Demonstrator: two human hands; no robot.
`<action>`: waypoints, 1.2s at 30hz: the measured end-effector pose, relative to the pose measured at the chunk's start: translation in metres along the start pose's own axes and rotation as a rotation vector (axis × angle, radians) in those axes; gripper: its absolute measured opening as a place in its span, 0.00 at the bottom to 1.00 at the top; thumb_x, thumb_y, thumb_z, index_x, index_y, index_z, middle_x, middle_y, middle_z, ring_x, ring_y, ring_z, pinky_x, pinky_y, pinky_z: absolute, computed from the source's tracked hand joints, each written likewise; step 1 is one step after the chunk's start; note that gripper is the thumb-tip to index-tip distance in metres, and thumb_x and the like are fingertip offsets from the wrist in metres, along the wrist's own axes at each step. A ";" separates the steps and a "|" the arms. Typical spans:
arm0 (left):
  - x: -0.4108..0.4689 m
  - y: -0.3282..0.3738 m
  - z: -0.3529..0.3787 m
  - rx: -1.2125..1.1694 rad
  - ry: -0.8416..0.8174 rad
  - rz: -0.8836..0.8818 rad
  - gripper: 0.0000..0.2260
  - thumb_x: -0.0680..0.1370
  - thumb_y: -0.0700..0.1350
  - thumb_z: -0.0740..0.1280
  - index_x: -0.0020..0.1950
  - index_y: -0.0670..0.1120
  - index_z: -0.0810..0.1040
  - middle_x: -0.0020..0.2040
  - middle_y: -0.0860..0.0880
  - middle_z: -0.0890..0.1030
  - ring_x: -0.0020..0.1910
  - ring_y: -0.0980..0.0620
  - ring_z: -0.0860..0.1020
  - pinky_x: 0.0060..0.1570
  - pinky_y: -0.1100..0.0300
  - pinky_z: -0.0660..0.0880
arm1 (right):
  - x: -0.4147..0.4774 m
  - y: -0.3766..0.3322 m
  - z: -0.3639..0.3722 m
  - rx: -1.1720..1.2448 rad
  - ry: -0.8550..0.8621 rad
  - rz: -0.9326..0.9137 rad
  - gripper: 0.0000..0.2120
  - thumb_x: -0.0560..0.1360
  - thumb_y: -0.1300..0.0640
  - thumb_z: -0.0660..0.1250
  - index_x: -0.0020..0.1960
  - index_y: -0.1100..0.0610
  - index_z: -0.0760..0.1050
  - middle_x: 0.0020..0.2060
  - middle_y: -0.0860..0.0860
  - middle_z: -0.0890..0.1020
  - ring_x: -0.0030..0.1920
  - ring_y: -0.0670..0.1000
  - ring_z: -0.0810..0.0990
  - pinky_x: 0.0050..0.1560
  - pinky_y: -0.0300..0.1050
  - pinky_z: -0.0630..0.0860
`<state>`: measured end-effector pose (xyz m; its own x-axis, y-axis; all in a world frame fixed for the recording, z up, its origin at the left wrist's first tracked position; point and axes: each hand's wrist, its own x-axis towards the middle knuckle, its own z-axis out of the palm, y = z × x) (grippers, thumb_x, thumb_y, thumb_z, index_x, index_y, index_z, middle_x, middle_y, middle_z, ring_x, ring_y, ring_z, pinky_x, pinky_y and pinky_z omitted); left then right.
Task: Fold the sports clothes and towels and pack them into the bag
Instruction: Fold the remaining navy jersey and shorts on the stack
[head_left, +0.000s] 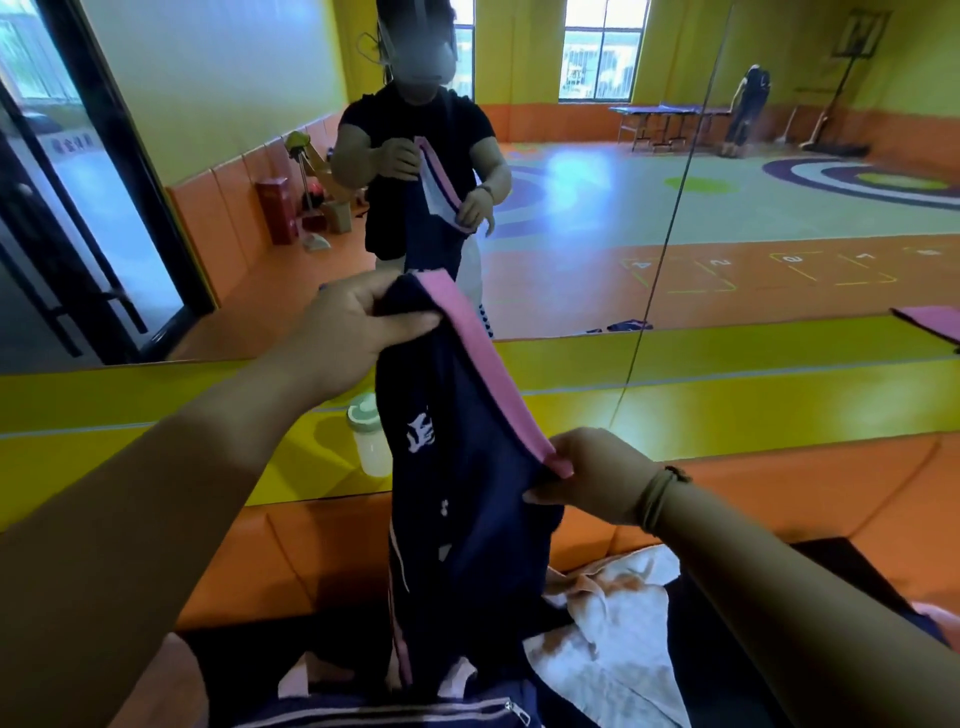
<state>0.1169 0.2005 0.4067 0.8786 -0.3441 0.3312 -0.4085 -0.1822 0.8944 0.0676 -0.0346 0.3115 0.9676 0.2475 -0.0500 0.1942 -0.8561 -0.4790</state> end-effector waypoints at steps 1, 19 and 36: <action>0.002 0.002 0.001 -0.010 0.036 0.001 0.11 0.75 0.32 0.65 0.51 0.47 0.78 0.40 0.58 0.82 0.40 0.65 0.79 0.47 0.70 0.75 | -0.002 0.007 -0.004 -0.025 0.059 0.022 0.14 0.70 0.51 0.73 0.46 0.61 0.79 0.40 0.56 0.80 0.42 0.56 0.77 0.43 0.46 0.73; 0.028 0.043 0.059 0.188 0.109 0.004 0.04 0.74 0.43 0.71 0.42 0.52 0.79 0.34 0.58 0.82 0.36 0.59 0.80 0.42 0.61 0.76 | -0.075 0.068 -0.124 -0.049 0.676 0.394 0.15 0.76 0.49 0.66 0.35 0.57 0.71 0.40 0.64 0.80 0.44 0.63 0.77 0.35 0.45 0.59; 0.064 0.071 0.067 0.390 0.081 0.209 0.08 0.76 0.52 0.67 0.39 0.51 0.79 0.40 0.54 0.80 0.43 0.51 0.78 0.43 0.54 0.71 | -0.140 0.050 -0.174 0.111 0.761 0.402 0.09 0.76 0.65 0.63 0.52 0.64 0.80 0.44 0.57 0.83 0.41 0.51 0.77 0.42 0.43 0.74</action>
<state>0.1271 0.1040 0.4715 0.7776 -0.3398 0.5290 -0.6282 -0.4554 0.6309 -0.0298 -0.1906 0.4468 0.8119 -0.4689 0.3476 -0.1639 -0.7547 -0.6353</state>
